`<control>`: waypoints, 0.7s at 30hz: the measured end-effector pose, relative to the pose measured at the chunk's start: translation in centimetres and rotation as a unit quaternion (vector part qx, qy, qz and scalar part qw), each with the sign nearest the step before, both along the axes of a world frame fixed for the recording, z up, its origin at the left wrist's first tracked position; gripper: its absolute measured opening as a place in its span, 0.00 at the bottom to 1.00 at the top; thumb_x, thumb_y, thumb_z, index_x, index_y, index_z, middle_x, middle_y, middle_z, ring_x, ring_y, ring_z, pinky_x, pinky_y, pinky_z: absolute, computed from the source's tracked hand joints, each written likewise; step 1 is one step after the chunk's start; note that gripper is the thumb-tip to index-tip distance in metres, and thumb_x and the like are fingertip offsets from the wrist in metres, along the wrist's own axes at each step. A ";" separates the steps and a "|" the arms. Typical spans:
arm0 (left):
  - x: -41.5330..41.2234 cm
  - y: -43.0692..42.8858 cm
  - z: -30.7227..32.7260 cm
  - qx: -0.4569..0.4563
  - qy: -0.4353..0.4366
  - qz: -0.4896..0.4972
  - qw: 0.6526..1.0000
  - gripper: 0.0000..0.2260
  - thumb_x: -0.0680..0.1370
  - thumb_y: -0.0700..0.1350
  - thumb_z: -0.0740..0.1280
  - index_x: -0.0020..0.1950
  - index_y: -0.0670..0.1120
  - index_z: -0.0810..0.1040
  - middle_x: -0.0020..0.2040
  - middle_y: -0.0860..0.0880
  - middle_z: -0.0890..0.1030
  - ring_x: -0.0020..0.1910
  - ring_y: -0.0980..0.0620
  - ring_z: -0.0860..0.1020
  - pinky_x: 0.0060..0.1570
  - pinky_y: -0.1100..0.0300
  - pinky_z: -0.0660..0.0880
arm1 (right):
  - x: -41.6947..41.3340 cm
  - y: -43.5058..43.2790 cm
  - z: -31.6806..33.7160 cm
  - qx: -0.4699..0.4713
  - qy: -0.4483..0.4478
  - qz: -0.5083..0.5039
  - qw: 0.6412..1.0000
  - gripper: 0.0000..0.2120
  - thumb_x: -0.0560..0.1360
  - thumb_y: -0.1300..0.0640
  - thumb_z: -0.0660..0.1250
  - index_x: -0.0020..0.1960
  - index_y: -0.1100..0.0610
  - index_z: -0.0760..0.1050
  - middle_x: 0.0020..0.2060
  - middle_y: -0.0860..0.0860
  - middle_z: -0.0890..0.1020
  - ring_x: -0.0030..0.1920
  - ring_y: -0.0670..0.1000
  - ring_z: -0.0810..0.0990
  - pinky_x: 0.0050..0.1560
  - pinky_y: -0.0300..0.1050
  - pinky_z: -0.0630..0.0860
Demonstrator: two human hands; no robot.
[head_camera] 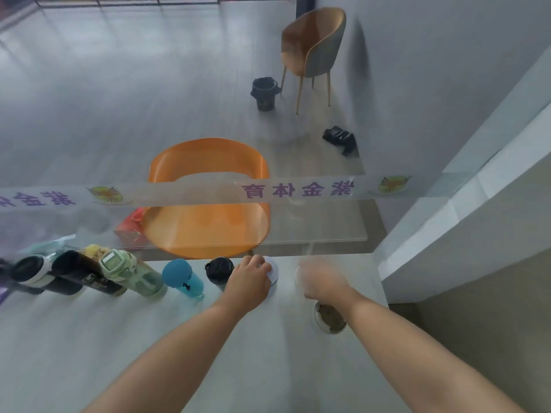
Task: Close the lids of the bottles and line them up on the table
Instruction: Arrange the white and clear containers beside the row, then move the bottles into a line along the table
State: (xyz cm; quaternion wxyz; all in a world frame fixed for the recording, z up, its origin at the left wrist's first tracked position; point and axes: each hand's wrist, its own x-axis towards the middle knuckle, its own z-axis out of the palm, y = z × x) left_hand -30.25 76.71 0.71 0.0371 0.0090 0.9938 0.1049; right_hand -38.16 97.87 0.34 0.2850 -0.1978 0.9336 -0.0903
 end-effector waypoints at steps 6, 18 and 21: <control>-0.1 -0.2 0.0 -0.002 -0.006 -0.002 1.000 0.10 0.77 0.47 0.62 0.57 0.50 0.76 0.59 0.51 0.74 0.57 0.46 0.72 0.52 0.53 0.73 | -0.5 -0.4 -0.8 -0.006 0.006 0.000 1.000 0.33 0.72 0.52 0.71 0.72 0.43 0.60 0.64 0.55 0.67 0.61 0.60 0.73 0.59 0.52 0.75; 0.0 0.1 0.2 -0.011 -0.007 -0.019 1.000 0.12 0.79 0.48 0.60 0.61 0.50 0.73 0.63 0.50 0.72 0.62 0.46 0.70 0.58 0.53 0.71 | 0.0 -0.3 -0.8 -0.002 0.029 0.001 1.000 0.52 0.70 0.43 0.74 0.79 0.40 0.39 0.71 0.54 0.65 0.65 0.60 0.74 0.65 0.54 0.72; -0.2 0.6 0.4 -0.005 -0.008 -0.042 0.999 0.14 0.79 0.48 0.60 0.65 0.49 0.72 0.65 0.50 0.72 0.64 0.46 0.68 0.62 0.53 0.68 | 1.0 1.0 -0.1 -0.027 0.029 -0.050 0.998 0.51 0.69 0.38 0.72 0.80 0.48 0.43 0.73 0.53 0.64 0.68 0.59 0.71 0.66 0.55 0.70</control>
